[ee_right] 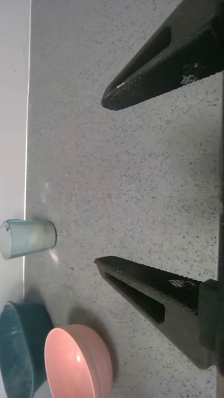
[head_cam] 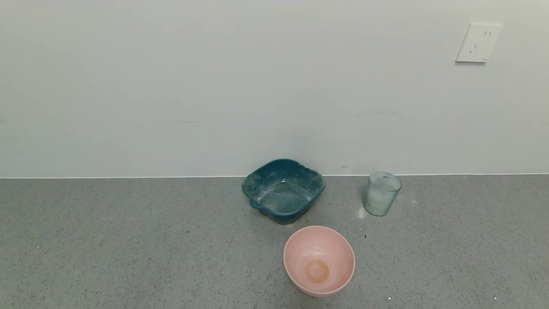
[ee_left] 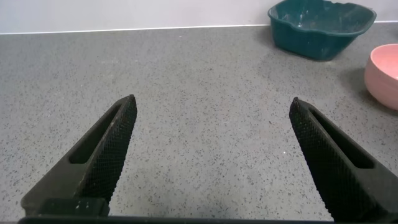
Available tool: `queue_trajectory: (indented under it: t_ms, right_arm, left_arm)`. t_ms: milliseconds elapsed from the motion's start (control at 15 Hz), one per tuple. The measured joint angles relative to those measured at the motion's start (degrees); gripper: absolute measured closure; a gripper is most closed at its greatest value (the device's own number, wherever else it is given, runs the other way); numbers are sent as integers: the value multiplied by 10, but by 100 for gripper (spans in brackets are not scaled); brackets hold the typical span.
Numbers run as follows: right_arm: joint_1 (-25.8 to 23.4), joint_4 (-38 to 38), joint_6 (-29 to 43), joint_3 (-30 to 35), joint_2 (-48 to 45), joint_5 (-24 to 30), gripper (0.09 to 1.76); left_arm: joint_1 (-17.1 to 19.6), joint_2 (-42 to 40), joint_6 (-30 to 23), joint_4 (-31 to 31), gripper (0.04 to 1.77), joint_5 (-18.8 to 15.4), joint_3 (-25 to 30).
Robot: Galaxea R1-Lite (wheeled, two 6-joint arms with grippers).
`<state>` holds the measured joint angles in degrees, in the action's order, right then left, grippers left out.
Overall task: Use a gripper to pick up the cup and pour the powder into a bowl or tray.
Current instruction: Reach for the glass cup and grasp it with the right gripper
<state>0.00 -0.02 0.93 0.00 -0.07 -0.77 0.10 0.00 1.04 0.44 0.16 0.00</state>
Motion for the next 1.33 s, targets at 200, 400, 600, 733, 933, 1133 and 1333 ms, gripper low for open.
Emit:
queue_trajectory:
  t_ms: [200, 400, 600, 733, 933, 1133, 1333]
  right_arm:
    - [-1, 2, -2, 0, 1, 0, 14]
    - [-2, 1, -1, 0, 1, 0, 14]
    - [-2, 0, -7, -26, 1, -4, 14]
    - [-1, 4, -11, -74, 15, -5, 14]
    - [-1, 6, -13, -147, 69, -4, 14]
    - [0, 4, -13, -216, 159, -2, 14]
    - [4, 2, -12, -290, 280, 1, 14]
  left_arm:
    - [0, 0, 0, 0, 5, 0, 0]
    - [0, 0, 0, 0, 5, 0, 0]
    - [0, 0, 0, 0, 5, 0, 0]
    - [0, 0, 0, 0, 5, 0, 0]
    - [0, 0, 0, 0, 5, 0, 0]
    - [0, 0, 0, 0, 5, 0, 0]
    - [0, 0, 0, 0, 5, 0, 0]
